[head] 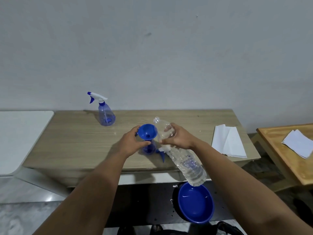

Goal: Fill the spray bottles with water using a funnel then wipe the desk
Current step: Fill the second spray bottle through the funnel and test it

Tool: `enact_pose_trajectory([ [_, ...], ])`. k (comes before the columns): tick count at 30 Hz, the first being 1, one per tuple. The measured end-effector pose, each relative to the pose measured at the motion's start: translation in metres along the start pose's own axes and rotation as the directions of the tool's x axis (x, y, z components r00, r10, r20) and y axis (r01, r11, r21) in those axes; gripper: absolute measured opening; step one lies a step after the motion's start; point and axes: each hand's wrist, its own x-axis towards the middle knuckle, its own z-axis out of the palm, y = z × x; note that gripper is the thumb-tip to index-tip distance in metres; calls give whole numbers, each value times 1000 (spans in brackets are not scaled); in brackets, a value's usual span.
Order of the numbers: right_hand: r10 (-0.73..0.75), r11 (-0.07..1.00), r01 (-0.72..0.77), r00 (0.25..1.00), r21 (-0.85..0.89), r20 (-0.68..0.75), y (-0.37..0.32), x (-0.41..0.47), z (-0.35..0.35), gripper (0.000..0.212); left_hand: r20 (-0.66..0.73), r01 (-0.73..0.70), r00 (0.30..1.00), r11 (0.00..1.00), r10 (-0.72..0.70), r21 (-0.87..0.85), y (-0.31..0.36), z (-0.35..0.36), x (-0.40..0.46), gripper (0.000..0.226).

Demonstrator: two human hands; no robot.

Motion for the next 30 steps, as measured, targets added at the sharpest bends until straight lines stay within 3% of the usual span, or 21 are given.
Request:
enact_pose_trajectory([
  [6, 83, 984, -70, 994, -166, 76, 4, -2, 2, 66, -5, -33, 999, 999, 33, -21, 1, 3, 1, 83],
  [23, 245, 923, -192, 961, -332, 127, -18, -2, -1, 70, -49, -48, 998, 998, 49, 29, 6, 2, 1, 85],
  [30, 244, 912, -200, 966, -357, 80, -24, 1, -5, 93, -50, -70, 996, 995, 73, 64, 12, -1, -2, 77],
])
